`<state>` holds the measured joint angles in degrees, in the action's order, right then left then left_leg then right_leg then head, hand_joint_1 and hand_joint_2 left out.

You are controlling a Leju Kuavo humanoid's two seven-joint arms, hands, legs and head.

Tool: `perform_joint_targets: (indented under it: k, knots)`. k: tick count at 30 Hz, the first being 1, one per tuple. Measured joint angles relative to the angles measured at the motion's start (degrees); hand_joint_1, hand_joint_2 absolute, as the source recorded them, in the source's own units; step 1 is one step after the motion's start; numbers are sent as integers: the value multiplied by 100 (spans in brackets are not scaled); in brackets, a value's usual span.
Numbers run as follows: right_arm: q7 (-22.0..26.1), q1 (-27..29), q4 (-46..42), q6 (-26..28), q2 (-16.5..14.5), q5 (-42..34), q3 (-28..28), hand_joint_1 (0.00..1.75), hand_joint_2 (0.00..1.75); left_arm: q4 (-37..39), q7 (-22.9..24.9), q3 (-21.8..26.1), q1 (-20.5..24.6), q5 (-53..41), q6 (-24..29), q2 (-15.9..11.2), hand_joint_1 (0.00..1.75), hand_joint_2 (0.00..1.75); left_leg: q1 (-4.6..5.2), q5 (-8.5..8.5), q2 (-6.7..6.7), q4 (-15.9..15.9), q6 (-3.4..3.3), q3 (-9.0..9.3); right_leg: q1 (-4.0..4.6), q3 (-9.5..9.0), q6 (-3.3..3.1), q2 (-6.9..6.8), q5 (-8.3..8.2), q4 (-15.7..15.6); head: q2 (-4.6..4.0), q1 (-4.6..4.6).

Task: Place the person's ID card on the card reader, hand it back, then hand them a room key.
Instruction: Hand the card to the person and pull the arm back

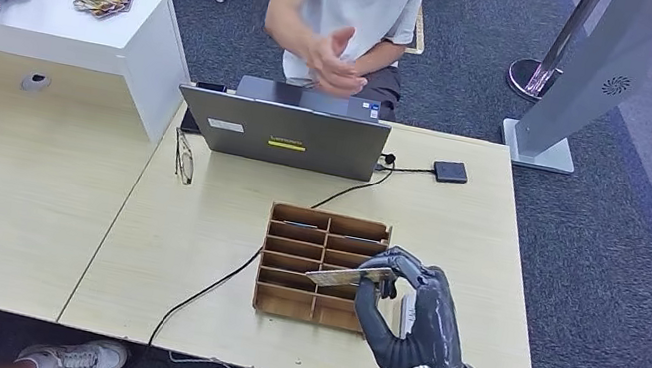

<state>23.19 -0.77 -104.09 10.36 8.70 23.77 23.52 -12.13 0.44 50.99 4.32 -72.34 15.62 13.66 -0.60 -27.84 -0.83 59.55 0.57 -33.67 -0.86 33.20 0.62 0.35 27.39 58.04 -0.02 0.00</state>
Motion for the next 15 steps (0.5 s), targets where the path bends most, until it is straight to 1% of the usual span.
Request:
perform_joint_targets:
  k: [15]
  knots:
    - [-383, -425, 51, 314, -2, 478, 254, 175, 175, 0, 5, 0, 1, -102, -49, 0, 0, 0, 0, 0, 0, 0, 0, 0, 0, 0, 0, 0, 0, 0, 0, -1]
